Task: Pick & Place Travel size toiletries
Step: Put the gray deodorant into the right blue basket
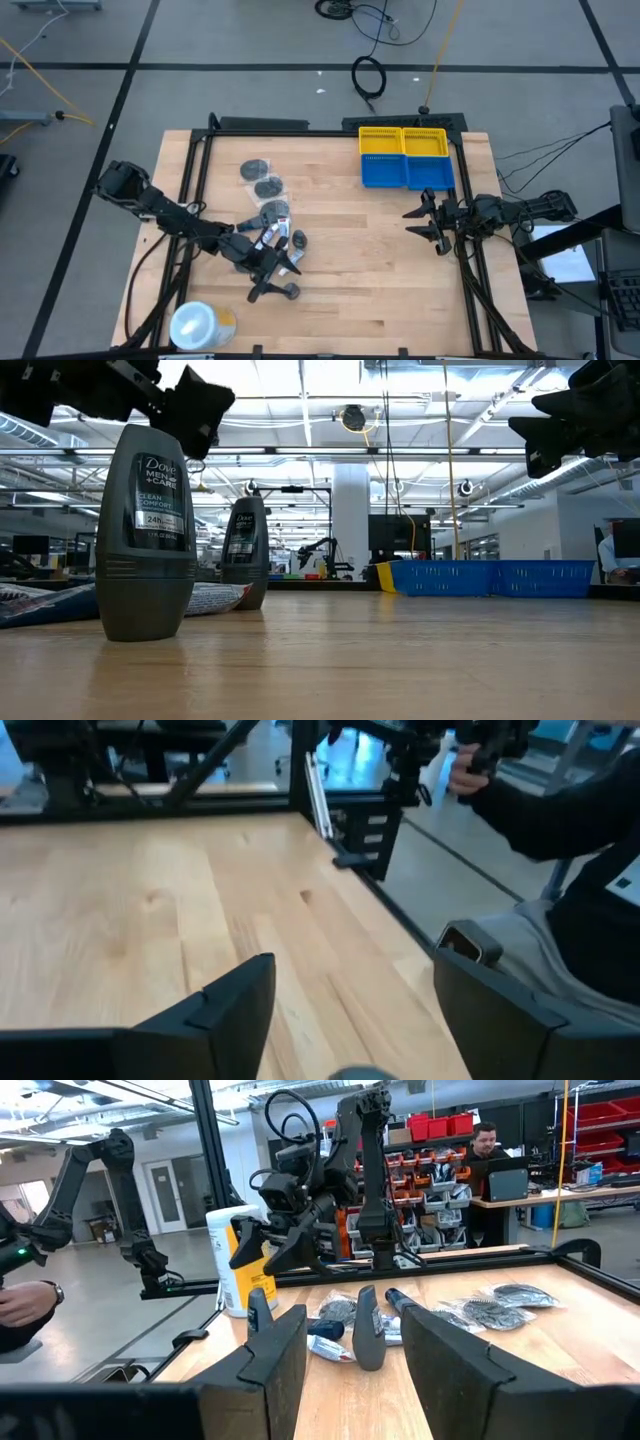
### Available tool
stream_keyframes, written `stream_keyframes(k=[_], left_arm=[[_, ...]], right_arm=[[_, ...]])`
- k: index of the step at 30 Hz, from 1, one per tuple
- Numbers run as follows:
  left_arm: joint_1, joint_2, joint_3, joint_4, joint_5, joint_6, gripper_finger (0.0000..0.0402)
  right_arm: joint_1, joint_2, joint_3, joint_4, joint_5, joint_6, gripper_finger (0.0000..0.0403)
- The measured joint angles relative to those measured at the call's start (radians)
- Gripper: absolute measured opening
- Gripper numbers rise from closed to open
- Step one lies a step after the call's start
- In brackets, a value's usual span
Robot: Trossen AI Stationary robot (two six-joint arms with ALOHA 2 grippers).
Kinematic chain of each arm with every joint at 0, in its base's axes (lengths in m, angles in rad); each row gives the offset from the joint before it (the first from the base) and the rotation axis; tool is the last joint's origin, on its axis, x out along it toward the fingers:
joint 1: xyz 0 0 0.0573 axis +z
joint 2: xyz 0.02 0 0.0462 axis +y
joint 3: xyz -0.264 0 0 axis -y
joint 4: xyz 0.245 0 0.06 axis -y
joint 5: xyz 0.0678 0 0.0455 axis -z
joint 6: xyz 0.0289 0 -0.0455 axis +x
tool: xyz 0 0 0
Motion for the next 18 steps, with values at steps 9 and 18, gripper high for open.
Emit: stream_keyframes(k=[9,18], left_arm=[[-0.018,0.0,-0.001,-0.054,-0.005,0.006,0.0283],[-0.018,0.0,-0.001,-0.099,-0.018,-0.022,0.0267]], right_arm=[[0.0,0.0,0.0,0.0,0.0,0.0,0.0155],[0.0,0.0,0.0,0.0,0.0,0.0,0.0155]])
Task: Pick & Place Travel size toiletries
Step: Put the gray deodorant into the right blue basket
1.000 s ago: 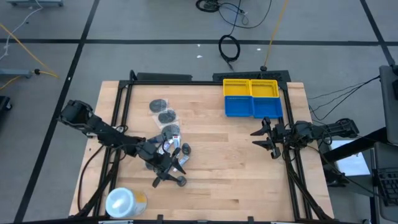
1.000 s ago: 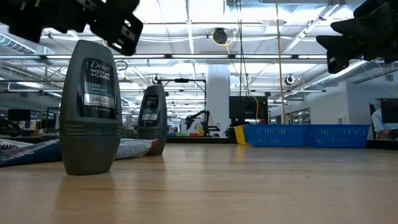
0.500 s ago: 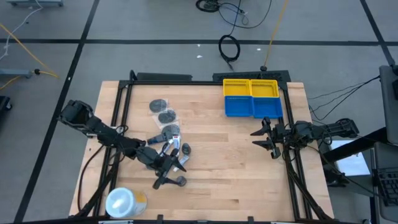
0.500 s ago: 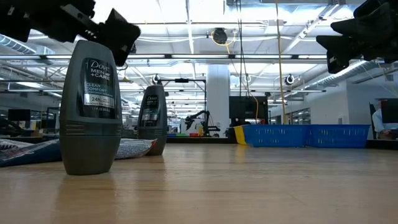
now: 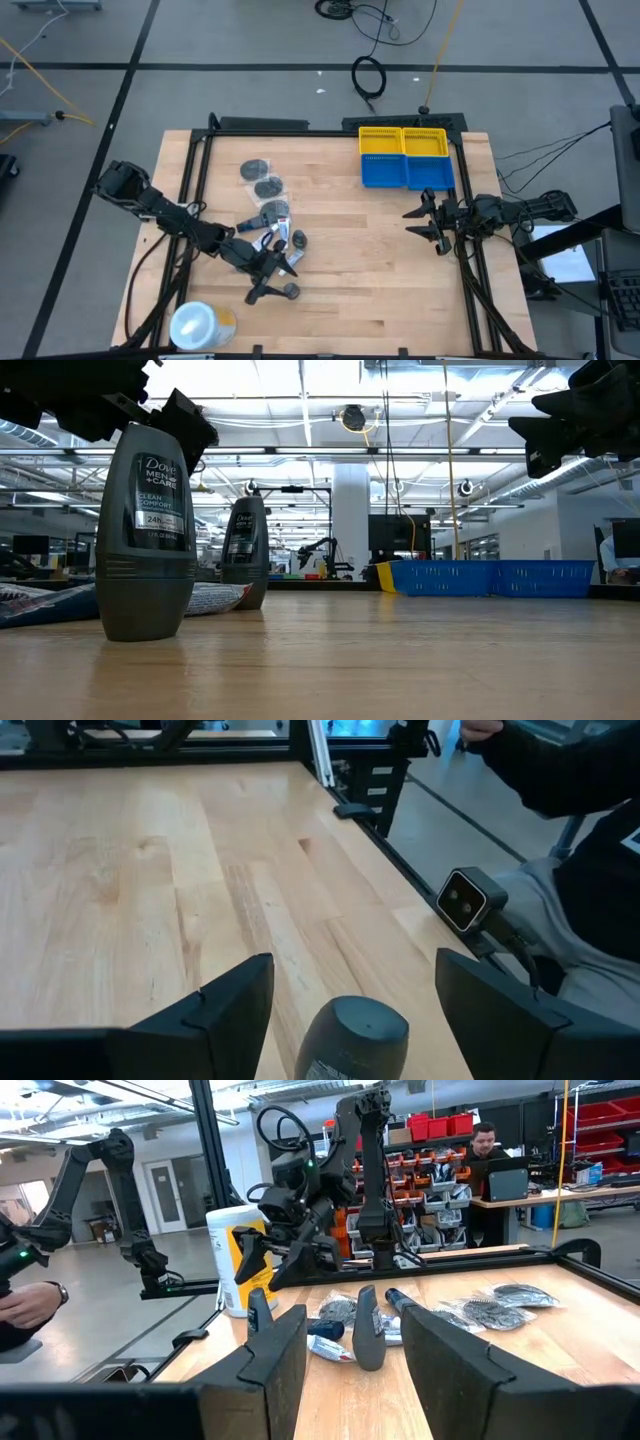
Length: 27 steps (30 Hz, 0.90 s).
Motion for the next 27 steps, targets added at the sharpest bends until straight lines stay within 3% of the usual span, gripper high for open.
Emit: stream_keyframes(k=[8,14,27], left_arm=[[-0.021,0.0,0.0,0.0,-0.003,-0.02,0.0264],[-0.035,0.0,0.0,-0.023,-0.077,-0.02,0.0258],[-0.035,0.044,0.0,-0.018,-0.079,-0.051,0.0253]], right_arm=[[0.0,0.0,0.0,0.0,0.0,0.0,0.0155],[0.0,0.0,0.0,0.0,0.0,0.0,0.0155],[0.0,0.0,0.0,0.0,0.0,0.002,0.0155]])
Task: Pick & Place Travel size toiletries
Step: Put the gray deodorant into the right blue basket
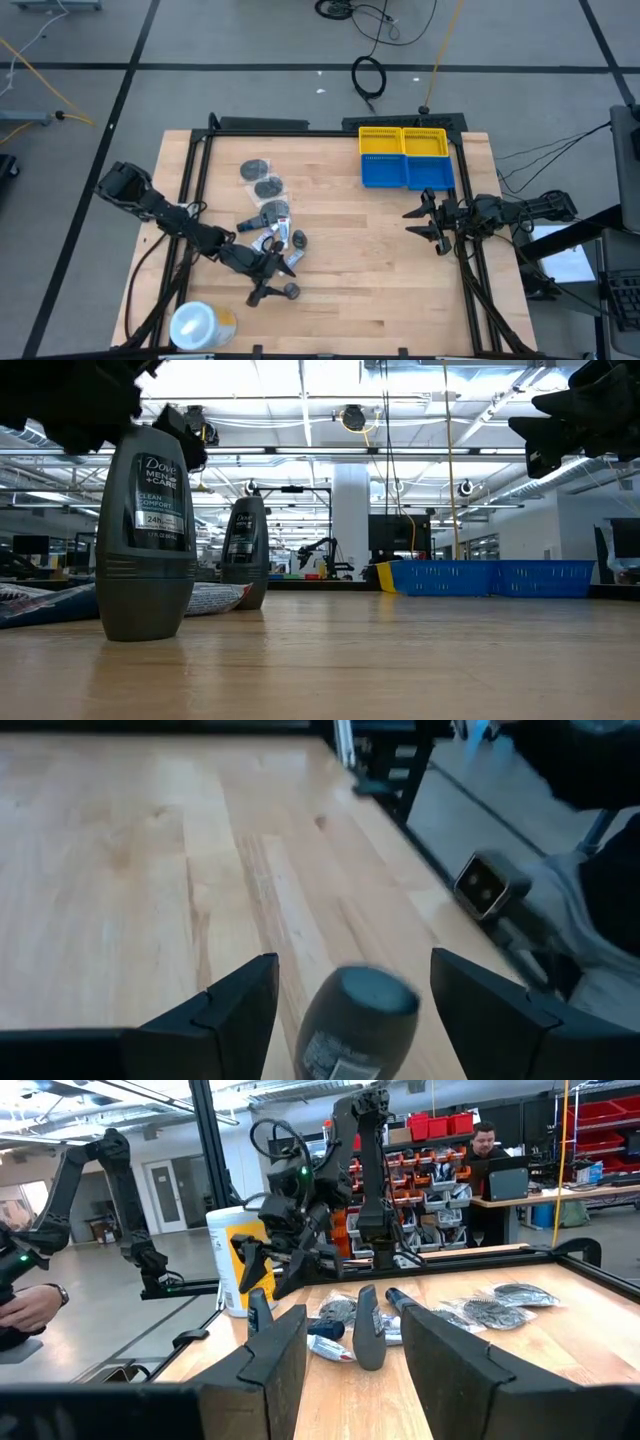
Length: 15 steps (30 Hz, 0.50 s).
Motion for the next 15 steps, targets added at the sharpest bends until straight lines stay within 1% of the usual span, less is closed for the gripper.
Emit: stream_keyframes(k=[5,10,15], left_arm=[[0.001,0.103,-0.001,0.069,0.001,-0.017,0.0253],[0.001,0.182,0.0,0.199,0.006,-0.006,0.0253],[0.002,0.231,0.0,0.217,0.009,-0.006,0.0253]], right_arm=[[0.0,0.0,0.0,0.0,0.0,0.0,0.0155],[0.0,0.0,0.0,0.0,0.0,0.0,0.0155],[0.0,0.0,0.0,0.0,0.0,0.0,0.0155]])
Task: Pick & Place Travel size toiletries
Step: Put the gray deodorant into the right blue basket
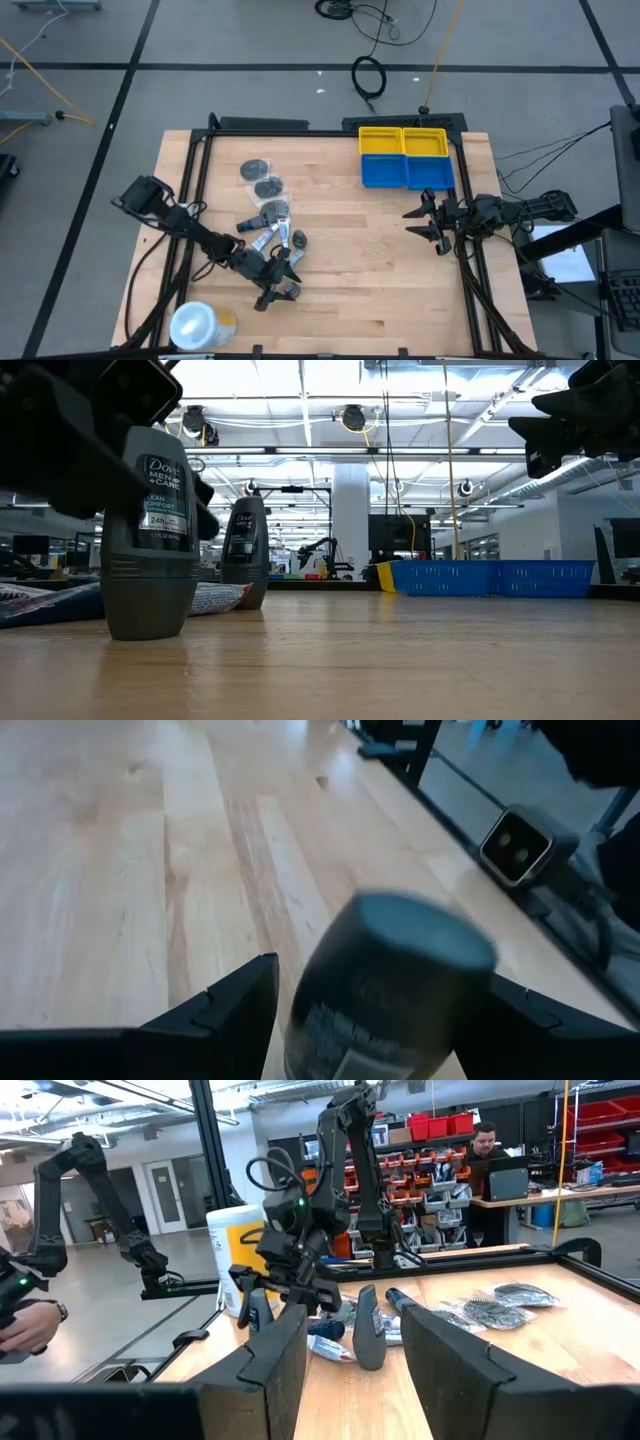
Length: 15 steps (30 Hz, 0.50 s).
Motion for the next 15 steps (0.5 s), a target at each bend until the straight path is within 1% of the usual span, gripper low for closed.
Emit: stream_keyframes(k=[7,15], left_arm=[[0.0,0.052,0.0,0.041,0.001,0.005,0.0253],[0.001,0.055,0.0,0.063,0.001,0.007,0.0253]], right_arm=[[0.0,0.0,0.0,0.0,0.0,-0.003,0.0155],[0.0,0.0,0.0,0.0,0.0,-0.006,0.0155]])
